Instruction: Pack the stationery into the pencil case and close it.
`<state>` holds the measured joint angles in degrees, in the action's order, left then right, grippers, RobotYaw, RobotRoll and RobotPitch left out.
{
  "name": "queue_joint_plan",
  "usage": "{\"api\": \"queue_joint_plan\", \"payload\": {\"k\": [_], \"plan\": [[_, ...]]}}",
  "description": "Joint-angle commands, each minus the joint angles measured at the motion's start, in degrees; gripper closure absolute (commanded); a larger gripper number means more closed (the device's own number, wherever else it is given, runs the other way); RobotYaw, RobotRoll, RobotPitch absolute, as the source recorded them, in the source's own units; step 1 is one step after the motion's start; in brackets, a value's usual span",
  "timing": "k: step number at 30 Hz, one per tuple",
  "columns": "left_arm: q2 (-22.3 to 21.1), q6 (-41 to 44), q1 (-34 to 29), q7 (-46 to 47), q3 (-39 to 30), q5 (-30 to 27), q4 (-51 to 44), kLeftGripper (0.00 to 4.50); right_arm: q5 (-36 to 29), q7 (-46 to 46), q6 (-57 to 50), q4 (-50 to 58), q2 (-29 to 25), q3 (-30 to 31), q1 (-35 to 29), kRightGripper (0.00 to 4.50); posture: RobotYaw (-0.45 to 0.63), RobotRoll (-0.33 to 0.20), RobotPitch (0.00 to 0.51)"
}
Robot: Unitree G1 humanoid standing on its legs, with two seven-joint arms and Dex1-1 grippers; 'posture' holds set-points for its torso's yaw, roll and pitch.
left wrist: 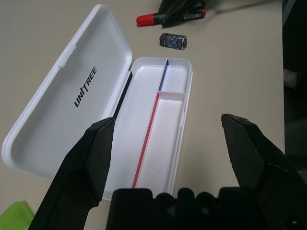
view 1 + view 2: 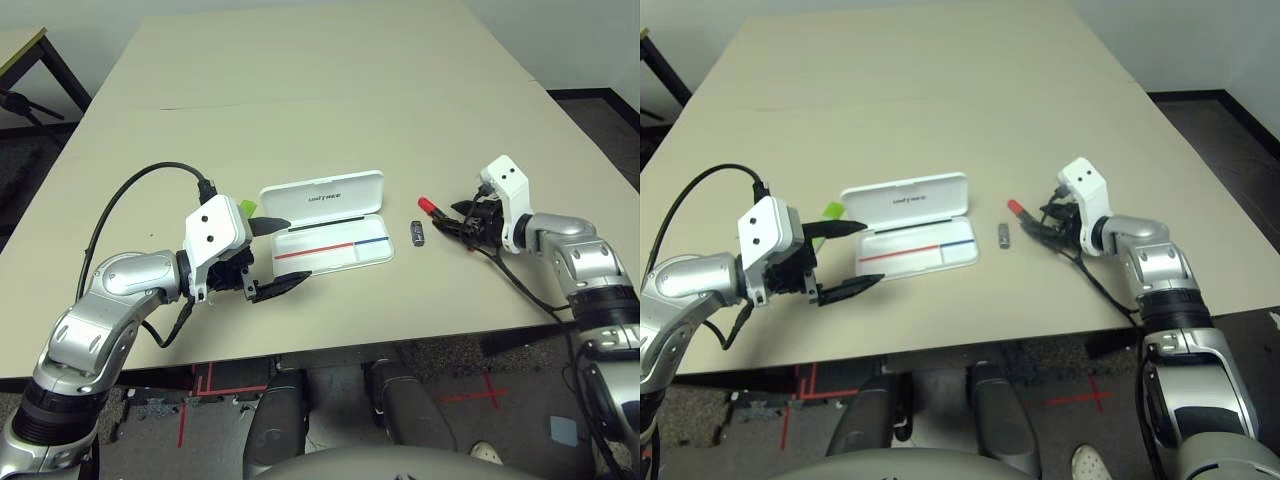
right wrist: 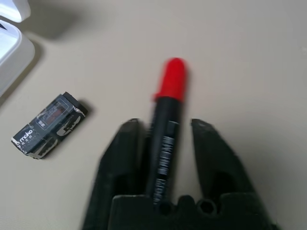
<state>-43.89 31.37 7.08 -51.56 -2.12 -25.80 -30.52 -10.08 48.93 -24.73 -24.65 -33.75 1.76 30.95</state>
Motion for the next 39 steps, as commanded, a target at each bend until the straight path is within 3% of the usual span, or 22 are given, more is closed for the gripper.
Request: {"api": "queue_joint_plan", "payload": {"k": [1, 5, 11, 20, 27, 39], "plan": [[-0.7, 0.4, -0.2, -0.1, 0.1, -0.5, -0.5, 0.0, 1.0, -0.3, -0.5, -2.0, 0.0, 0.4, -1.2, 3.78, -0.01, 0.0, 0.145], [-0.9, 0.3, -0.2, -0.3, 0.2, -0.5, -0.4, 0.0, -0.7, 2.9, 1.9, -1.6, -1.0, -1.1, -0.6, 3.9, -0.01, 0.0, 0.145], [-1.2, -0.2, 0.0, -0.9, 0.3, -0.2, 0.3, 0.0, -2.7, 12.6, 3.2, -0.9, -6.5, -1.4, 2.3, 3.9, -0.02, 0.0, 0.145], [-1.8, -0.9, 0.2, -1.5, 0.7, 0.1, 1.3, 0.0, -2.3, 31.7, 4.9, 1.7, -11.9, 5.3, 8.7, 3.9, -0.02, 0.0, 0.143], [-2.1, -1.9, 0.2, -1.6, 1.0, 0.8, 1.9, 0.0, 0.1, 35.8, 9.9, 0.2, -5.6, 10.9, 15.6, 3.9, -0.01, 0.0, 0.137], [-2.5, -2.0, -1.7, -0.3, 0.4, 0.9, 0.4, 0.0, 5.5, 32.9, 20.6, -3.3, 6.6, 16.6, 19.0, 3.9, 0.04, 0.0, 0.134]]}}
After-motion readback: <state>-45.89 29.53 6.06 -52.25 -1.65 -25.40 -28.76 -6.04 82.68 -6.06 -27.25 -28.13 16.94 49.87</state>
